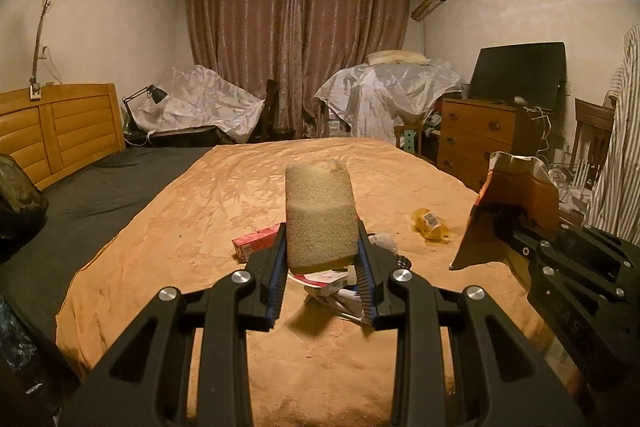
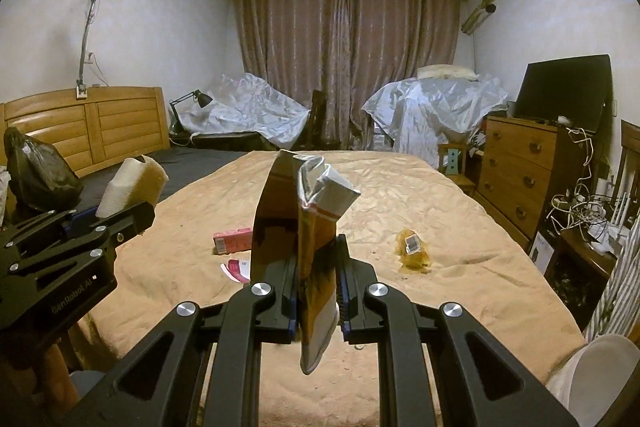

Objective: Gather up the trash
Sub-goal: 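Carry the sponge and paper packet with both tools over the white bucket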

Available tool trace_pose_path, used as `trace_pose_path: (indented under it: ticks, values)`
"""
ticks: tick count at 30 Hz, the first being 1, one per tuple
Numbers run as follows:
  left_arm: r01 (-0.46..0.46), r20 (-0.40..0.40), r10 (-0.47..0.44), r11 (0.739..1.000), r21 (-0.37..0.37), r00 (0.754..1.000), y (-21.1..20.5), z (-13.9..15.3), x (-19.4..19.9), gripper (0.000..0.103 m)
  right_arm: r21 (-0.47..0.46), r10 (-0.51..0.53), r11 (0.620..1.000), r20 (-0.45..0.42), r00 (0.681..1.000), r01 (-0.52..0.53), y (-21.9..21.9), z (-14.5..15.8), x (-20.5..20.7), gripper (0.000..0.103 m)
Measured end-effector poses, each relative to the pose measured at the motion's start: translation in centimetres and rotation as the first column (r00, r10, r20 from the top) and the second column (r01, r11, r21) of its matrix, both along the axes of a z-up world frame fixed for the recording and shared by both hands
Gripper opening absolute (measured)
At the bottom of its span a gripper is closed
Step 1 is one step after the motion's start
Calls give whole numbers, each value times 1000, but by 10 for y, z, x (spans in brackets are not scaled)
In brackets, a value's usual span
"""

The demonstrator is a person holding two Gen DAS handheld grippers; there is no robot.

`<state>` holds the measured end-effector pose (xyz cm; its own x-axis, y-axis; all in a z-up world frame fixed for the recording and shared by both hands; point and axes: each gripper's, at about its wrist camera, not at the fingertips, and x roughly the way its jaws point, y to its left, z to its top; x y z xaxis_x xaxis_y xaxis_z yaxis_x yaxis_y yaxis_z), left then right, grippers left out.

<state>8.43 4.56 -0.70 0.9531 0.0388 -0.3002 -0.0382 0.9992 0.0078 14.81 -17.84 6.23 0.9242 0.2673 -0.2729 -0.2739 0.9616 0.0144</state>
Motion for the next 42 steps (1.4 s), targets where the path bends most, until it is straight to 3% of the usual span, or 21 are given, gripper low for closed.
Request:
trace_pose_path:
  ticks: [6, 12, 18, 21, 24, 28, 32, 35, 39, 42]
  values:
    - [32, -15, -32, 999, -1, 999, -7, 3, 6, 30, 2, -9, 1000, 2, 1000, 9, 2, 5, -17, 16]
    - [128, -16, -128, 992, -6, 992, -44, 10, 19, 30, -2, -99, 995, 1, 995, 99, -54, 20, -24, 16]
    - [286, -39, -288, 957, -35, 957, -108, 16, 34, 30, -32, -234, 972, -44, 971, 232, -146, 27, -42, 16]
    - [384, -61, -386, 922, -42, 921, -151, 18, 38, 30, -48, -297, 955, -83, 951, 294, -201, 22, -53, 16]
    - [492, -92, -494, 869, -52, 864, -198, 16, 39, 30, -53, -342, 940, -140, 929, 338, -250, 15, -66, 16]
    - [630, -153, -635, 772, -83, 757, -262, 6, 41, 30, -69, -395, 918, -252, 884, 390, -327, -1, -79, 16]
    - [719, -236, -726, 683, -131, 646, -312, -11, 44, 30, -78, -412, 906, -394, 822, 417, -393, -21, -81, 16]
    - [768, -313, -769, 620, -160, 557, -344, -30, 47, 30, -100, -403, 904, -519, 754, 415, -439, -47, -79, 16]
    - [800, -422, -779, 573, -177, 464, -376, -63, 55, 30, -109, -364, 915, -636, 681, 388, -468, -78, -70, 16]
    - [808, -482, -769, 558, -188, 419, -386, -79, 60, 30, -101, -335, 922, -689, 642, 373, -477, -97, -61, 16]
